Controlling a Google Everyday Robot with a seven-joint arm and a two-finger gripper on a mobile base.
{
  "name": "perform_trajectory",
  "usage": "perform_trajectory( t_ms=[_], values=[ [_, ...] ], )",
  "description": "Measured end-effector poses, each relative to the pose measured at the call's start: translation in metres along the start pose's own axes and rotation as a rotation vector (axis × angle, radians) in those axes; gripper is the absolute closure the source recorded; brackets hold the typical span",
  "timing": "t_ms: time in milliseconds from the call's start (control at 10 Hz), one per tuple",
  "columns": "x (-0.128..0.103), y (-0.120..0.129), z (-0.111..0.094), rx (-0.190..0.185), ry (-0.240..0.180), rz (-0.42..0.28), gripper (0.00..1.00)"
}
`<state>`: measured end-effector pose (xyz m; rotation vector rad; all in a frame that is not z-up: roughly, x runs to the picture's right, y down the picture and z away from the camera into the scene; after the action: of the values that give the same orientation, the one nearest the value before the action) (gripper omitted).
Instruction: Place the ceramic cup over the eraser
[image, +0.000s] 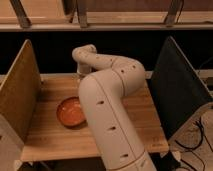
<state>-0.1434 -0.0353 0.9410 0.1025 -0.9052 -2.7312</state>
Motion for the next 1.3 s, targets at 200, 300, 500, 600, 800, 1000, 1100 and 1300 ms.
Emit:
perform_trajectory(
  t_ms=[200, 300, 500, 600, 800, 1000, 1100, 1300],
  values=[
    [0.015, 0.008, -0.012, -0.035, 0.0, -0.033, 1.0],
    [0.019, 0.012, -0.019, -0.05, 0.002, -0.039, 1.0],
    [0.02, 0.026, -0.043, -0.099, 0.012, -0.027, 1.0],
    [0.017, 0.034, -0.059, -0.127, 0.019, -0.006, 1.0],
    [0.001, 0.047, -0.104, -0.185, 0.038, 0.073, 1.0],
    [-0.028, 0.053, -0.151, -0.235, 0.064, 0.17, 1.0],
    [-0.039, 0.051, -0.168, -0.248, 0.08, 0.206, 1.0],
    [-0.063, 0.044, -0.196, -0.268, 0.116, 0.277, 1.0]
  ],
)
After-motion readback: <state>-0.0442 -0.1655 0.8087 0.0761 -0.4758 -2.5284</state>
